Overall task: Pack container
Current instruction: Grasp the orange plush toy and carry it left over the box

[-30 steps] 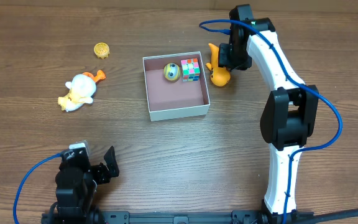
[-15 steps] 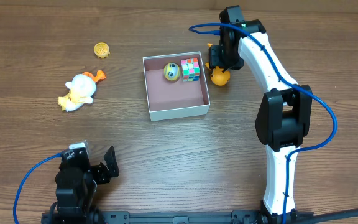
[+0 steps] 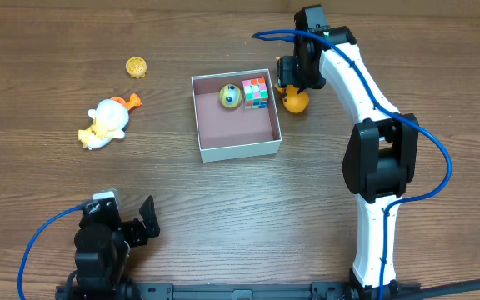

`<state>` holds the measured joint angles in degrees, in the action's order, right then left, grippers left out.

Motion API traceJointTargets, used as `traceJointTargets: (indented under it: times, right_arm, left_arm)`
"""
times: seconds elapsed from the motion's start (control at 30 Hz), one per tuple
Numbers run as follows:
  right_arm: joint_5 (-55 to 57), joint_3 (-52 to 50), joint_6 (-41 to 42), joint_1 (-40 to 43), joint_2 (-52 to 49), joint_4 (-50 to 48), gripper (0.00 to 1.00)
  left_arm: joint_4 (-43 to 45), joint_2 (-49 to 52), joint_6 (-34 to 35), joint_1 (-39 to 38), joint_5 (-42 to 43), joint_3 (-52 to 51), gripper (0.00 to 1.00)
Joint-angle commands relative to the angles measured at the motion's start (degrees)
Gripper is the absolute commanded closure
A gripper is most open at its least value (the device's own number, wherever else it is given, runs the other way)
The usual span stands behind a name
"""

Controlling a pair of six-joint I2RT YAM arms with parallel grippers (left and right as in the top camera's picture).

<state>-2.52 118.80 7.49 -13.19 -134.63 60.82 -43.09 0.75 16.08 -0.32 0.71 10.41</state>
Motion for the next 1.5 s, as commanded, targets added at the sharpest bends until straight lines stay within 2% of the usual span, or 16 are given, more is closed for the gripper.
traceJointTargets:
  times: [0.0,0.13,0.6,0.87,1.23,1.47]
  right_arm:
    - [0.5,-0.15,-0.09,0.09,0.76,-0.85,0.36]
    - [2.08,-0.15,-0.07,0.09,0.76,-1.44,0.37]
    - [3.96,-0.13,-0.04,0.09,0.76,-1.22,0.76]
    - [4.46,1.75,-0.09,0.09,0.79,1.22,0.84]
    - [6.4,16.83,-0.07,0.09,0.79,10.36,0.87]
    - [6.56,26.73,-0.09,0.07,0.79,18.21,0.96]
  left_arm:
    - [0.11,-0.48,-1.11,0.39,0.35,-0.57,0.0]
    - [0.11,-0.48,-1.11,0.39,0.35,-0.57,0.0]
    - [0.11,-0.48,-1.11,0.39,0.35,-0.57,0.0]
    - [0.11,-0.48,-1.11,0.39,0.35,-0.57,0.0]
    - [0.11,-0.48,-1.09,0.39,0.35,-0.57,0.0]
    - [0.11,-0.48,-1.09,0.39,0.35,-0.57,0.0]
